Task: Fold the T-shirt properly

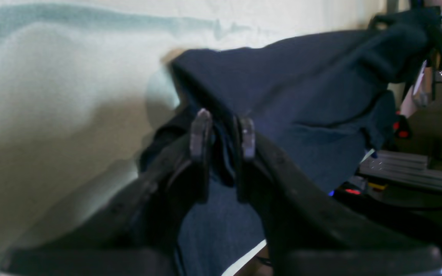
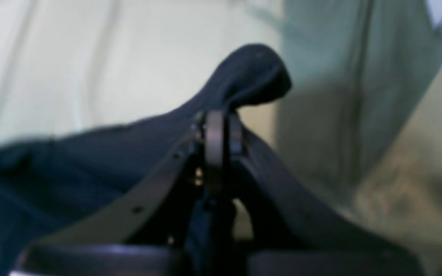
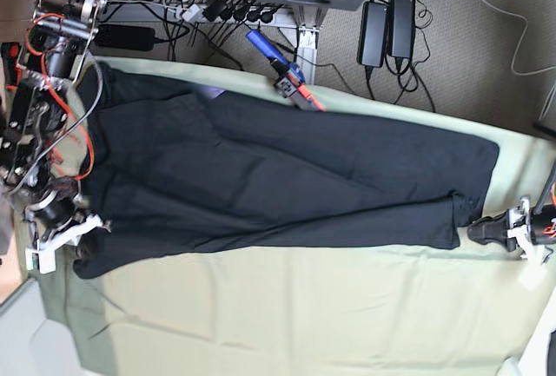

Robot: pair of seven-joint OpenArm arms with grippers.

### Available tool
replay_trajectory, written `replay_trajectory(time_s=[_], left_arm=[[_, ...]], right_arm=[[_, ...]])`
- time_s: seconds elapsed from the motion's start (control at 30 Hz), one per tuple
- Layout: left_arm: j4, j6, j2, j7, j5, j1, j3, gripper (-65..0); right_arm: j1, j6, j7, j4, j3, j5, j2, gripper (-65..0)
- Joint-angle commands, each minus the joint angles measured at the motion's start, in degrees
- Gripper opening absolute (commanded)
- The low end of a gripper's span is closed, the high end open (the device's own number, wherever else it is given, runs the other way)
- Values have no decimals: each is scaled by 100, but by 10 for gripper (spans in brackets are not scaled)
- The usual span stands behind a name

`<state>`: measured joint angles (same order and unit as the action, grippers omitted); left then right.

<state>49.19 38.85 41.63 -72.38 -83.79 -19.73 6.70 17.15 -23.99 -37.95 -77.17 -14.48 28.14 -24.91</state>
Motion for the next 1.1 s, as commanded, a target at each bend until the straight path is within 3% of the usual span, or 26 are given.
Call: replay_trajectory(time_s=[0.0, 0.27, 0.57, 1.07], left_arm=[[81, 115, 140, 57, -121, -138, -39, -511], [81, 115, 140, 33, -121, -136, -39, -511], [81, 115, 142, 33, -121, -133, -39, -512], [81, 115, 140, -35, -121, -85, -39, -512]], right_arm=[[275, -494, 208, -28, -9, 24, -111, -650], [1150, -496, 354, 522, 852, -251, -111, -650], [1095, -492, 435, 511, 1534, -726, -131, -650], [-503, -481, 380, -1377, 1534, -671, -973, -650]])
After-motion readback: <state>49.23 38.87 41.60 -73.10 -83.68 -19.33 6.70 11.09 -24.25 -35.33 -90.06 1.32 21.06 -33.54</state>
